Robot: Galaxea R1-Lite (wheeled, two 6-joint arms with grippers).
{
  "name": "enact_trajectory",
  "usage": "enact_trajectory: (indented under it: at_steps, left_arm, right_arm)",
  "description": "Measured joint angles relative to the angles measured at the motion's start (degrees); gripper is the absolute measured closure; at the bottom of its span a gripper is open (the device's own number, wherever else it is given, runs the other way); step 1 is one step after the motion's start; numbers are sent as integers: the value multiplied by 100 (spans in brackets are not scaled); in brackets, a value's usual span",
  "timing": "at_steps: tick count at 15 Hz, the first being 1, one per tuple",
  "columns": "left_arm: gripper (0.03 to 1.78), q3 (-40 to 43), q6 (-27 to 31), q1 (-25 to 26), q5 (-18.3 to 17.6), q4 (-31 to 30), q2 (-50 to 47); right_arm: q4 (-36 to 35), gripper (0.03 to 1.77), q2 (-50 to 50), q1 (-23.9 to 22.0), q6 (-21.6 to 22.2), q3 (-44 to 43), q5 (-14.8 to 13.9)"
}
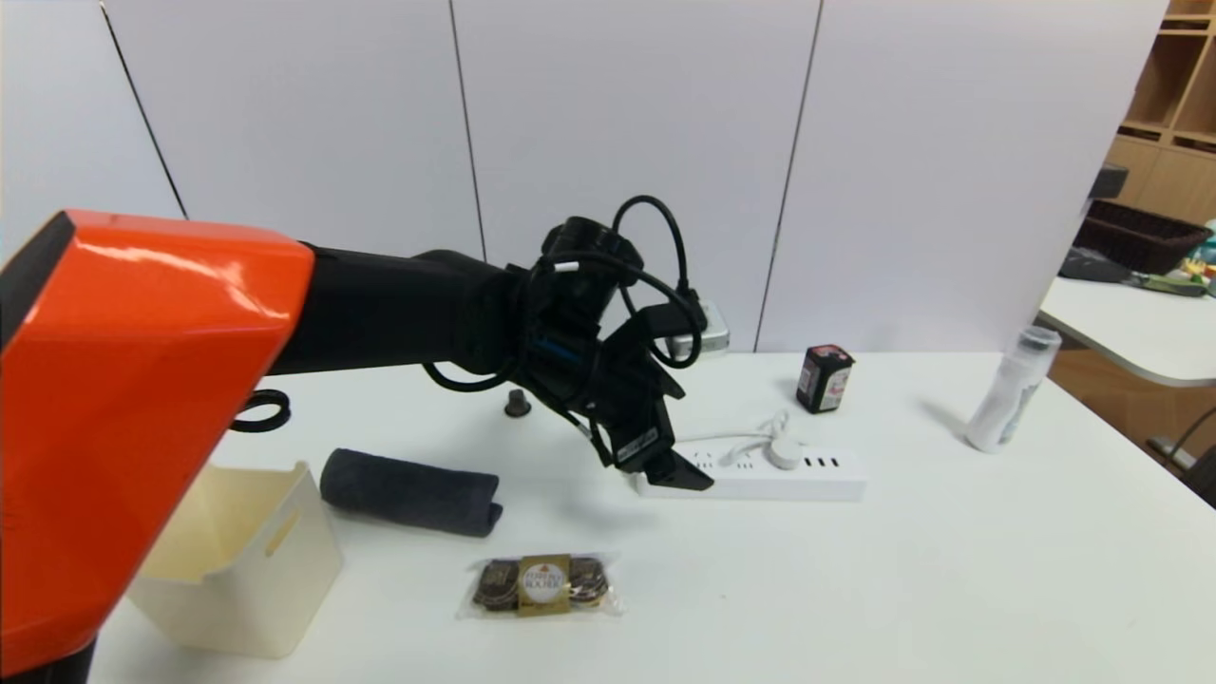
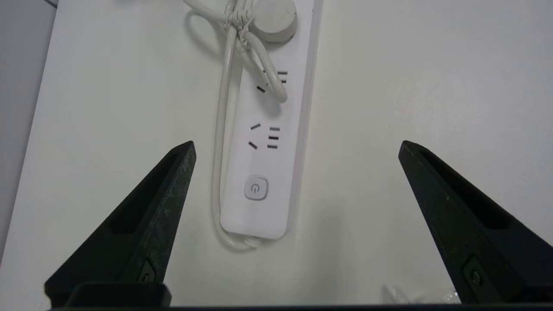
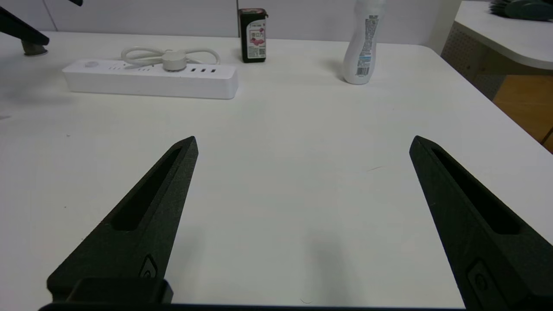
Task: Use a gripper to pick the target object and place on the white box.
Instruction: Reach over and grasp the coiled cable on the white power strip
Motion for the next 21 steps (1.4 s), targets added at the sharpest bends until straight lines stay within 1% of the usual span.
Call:
enact_trajectory:
  at_steps: [3, 5, 7, 10, 11, 16, 19, 21]
  left_arm:
    - [12, -662, -59, -113, -219, 0, 523]
    - [12, -950, -107, -197, -276, -46, 807]
    - [12, -1029, -124, -223, -485, -306, 1014]
    - [12, -1062, -166, -223, -586, -513, 1229]
    - [12, -1065, -223, -221, -667, -664, 1301]
    - [12, -1073, -789, -201, -706, -1324, 1593]
    - [12, -1075, -1075, -199, -702, -1449, 1687]
    - [12, -1075, -1167, -184, -700, -1477, 1720]
  right_arm:
    - [1, 10, 0, 0, -2, 0, 0]
    - [-2, 11, 0, 0, -2, 0, 0]
    - [0, 11, 0, 0, -2, 0, 0]
    - [0, 11, 0, 0, -2, 0, 0]
    - [0, 11, 0, 0, -4, 0, 1]
    - [0, 10, 0, 0, 0, 0, 0]
    - [0, 10, 0, 0, -4, 0, 0]
    - [-2, 11, 0, 0, -2, 0, 0]
